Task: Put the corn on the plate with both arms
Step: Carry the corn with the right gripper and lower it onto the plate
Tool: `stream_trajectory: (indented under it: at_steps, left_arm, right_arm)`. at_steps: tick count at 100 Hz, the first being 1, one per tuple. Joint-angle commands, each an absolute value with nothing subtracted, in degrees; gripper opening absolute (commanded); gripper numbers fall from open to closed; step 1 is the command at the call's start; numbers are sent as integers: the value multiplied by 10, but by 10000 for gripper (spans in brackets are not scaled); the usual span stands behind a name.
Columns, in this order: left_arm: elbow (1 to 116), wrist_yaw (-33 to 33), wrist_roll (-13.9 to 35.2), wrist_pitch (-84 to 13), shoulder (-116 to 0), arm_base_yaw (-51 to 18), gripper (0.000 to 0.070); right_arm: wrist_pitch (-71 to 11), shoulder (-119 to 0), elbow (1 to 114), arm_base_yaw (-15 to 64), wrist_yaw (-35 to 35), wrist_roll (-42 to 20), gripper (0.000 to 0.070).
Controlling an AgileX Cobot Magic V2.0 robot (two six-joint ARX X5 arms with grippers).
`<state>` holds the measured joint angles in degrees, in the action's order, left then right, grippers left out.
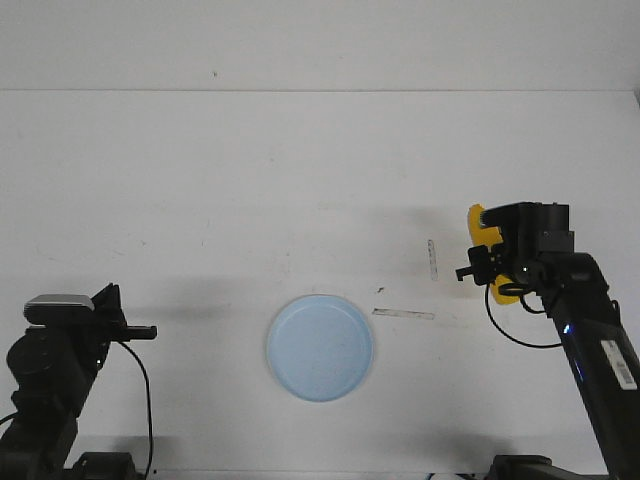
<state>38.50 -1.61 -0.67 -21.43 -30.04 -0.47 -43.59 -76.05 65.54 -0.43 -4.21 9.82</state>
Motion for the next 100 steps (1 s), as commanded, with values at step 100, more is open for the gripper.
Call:
stream_trajectory:
  at_steps: [100]
  left_arm:
    - [388,-17,-6,-209,-311,-5,0]
  right_arm:
    - [-390,-872,664,509,-56,-242,200]
